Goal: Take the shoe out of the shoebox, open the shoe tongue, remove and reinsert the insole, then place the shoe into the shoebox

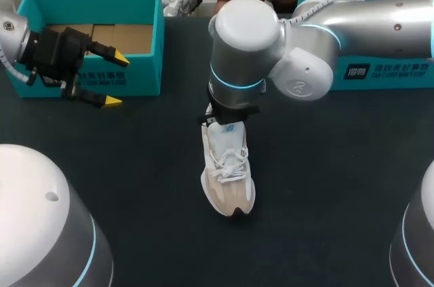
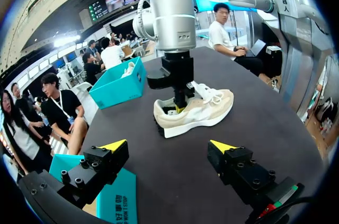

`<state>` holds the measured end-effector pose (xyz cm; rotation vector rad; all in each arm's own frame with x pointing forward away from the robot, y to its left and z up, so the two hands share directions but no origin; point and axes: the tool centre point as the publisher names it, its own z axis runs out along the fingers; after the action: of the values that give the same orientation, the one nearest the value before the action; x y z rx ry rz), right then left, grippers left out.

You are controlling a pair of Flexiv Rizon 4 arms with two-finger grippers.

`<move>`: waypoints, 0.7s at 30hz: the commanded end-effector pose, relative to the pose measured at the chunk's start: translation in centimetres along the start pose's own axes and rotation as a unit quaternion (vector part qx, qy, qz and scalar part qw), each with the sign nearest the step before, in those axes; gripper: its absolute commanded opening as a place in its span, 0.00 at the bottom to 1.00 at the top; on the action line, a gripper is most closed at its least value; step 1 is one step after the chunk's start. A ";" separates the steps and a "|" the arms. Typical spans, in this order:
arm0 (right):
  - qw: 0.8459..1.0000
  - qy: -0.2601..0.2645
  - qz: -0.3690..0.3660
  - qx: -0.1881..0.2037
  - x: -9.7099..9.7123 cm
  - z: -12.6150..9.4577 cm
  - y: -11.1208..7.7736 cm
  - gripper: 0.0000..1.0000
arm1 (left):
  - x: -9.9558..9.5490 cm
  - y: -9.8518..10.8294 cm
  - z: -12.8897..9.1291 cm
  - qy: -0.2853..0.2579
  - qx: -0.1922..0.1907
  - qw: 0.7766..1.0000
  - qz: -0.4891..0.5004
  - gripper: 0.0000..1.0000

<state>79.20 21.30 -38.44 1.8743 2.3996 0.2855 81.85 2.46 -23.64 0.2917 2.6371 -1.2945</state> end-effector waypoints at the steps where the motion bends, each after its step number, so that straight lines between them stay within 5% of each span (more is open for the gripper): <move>1: 1.000 -0.004 -0.001 -0.008 -0.2 -1.1 0.7 0.00 | 0.1 -0.1 0.0 0.000 -0.002 1.000 0.000 1.00; 6: 0.999 -0.012 -0.003 -0.049 0.2 -2.8 2.1 0.00 | 0.1 -0.1 0.0 0.000 -0.002 1.000 0.000 1.00; 14: 0.996 -0.026 -0.004 -0.085 0.4 -0.1 4.5 0.00 | 0.1 -0.1 0.0 0.000 -0.002 1.000 0.000 1.00; 21: 0.996 -0.027 0.009 -0.080 0.5 1.8 4.0 0.00 | 0.1 -0.1 0.0 0.000 -0.002 1.000 0.000 1.00</move>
<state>82.91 22.30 -38.25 1.8024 2.2514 0.4176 81.84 2.46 -23.63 0.2915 2.6369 -1.2945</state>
